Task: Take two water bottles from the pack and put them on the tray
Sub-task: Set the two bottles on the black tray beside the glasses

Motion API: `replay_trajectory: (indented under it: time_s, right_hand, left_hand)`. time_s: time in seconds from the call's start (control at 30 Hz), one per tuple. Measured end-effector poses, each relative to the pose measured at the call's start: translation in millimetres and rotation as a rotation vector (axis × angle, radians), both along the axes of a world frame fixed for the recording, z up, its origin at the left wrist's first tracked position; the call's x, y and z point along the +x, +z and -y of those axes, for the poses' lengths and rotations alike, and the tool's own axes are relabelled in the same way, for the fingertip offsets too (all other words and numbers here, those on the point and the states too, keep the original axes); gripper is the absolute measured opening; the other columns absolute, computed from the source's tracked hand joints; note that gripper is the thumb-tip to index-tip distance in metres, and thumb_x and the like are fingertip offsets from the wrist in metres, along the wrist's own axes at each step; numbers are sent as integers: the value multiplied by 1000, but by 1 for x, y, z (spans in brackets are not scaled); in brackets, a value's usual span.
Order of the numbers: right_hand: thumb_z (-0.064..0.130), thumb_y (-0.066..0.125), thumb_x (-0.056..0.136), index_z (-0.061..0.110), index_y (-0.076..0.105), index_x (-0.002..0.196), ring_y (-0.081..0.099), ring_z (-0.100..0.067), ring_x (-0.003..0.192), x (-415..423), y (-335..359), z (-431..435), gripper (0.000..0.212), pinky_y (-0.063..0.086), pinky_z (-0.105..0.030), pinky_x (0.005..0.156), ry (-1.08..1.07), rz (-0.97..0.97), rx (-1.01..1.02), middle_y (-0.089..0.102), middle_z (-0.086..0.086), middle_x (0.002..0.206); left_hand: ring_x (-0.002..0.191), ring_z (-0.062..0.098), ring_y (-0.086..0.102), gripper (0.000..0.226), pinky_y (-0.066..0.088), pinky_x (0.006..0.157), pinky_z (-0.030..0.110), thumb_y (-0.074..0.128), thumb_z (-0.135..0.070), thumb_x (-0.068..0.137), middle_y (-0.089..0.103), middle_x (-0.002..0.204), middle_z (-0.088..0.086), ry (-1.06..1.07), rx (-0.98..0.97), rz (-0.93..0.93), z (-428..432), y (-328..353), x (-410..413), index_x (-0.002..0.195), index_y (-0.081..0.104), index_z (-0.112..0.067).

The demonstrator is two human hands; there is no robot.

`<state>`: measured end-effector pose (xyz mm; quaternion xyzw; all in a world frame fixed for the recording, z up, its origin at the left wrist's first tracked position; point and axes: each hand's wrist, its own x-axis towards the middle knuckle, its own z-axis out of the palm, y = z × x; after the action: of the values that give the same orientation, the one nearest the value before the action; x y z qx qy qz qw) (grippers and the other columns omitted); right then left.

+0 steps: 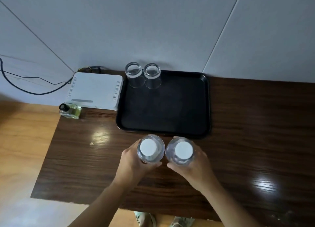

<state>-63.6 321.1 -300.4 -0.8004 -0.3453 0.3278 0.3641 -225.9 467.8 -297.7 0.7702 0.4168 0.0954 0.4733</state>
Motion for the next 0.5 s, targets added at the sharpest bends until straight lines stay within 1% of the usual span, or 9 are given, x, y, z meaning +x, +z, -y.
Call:
replay_trajectory:
  time_s: [0.07,0.13,0.2,0.27,0.33,0.37,0.43,0.47,0.5]
  right_hand:
    - [59,80,60,57,49,114,54,-2,111,-7,3,-3,62,48,-29,91,-2,34,35,53,44,109]
    - [63,76,59,74,42,108,53,3,104,-12,7,-4,60,46,-21,82,-18,64,74,44,55,112]
    - [66,74,58,82,35,107,54,4,101,-14,14,-2,65,48,-21,79,-42,83,103,39,58,115]
    - [69,72,55,83,35,108,58,0,100,-11,27,-1,66,51,-25,79,-60,99,129,42,56,116]
    - [73,72,53,77,41,111,60,-3,102,2,39,-6,66,53,-27,80,-65,78,142,49,49,116]
    - [74,73,54,69,48,114,62,-4,102,12,43,-12,64,54,-29,81,-51,65,144,57,42,113]
    - [67,77,60,47,58,120,64,-5,103,38,44,-29,65,57,-35,85,-18,53,126,67,27,107]
    - [59,80,63,39,59,123,64,-4,104,52,42,-40,66,57,-35,88,-16,56,122,69,23,107]
    - [49,84,65,35,59,125,65,-2,104,67,40,-52,66,56,-32,89,-21,64,132,70,22,107]
  left_hand:
    - [99,7,71,65,61,84,36,98,-29,58,74,103,-15,26,-7,37,3,-6,2,113,65,-36]
    - [93,7,74,59,62,79,38,97,-30,58,76,99,-16,33,-36,38,5,-7,2,110,69,-32]
    - [88,6,74,54,63,77,39,96,-32,58,77,93,-17,25,-40,15,6,-2,2,105,72,-31]
    - [88,3,73,51,61,81,35,95,-33,58,76,92,-21,16,-18,21,7,6,3,102,70,-36]
    - [89,-9,68,53,57,83,23,96,-24,58,69,93,-37,4,4,34,0,22,16,96,63,-42]
    - [89,-11,66,54,55,80,20,96,-25,57,67,93,-41,8,-9,48,-8,32,27,94,61,-42]
    - [83,-8,69,47,56,75,19,96,-36,55,72,83,-30,-10,31,53,-28,46,54,91,65,-38]
    - [81,-9,69,43,55,72,15,96,-37,57,72,78,-27,-33,67,58,-40,50,69,89,67,-37]
    - [81,-11,68,40,53,71,12,96,-37,58,71,74,-27,-52,84,56,-51,49,84,88,69,-35]
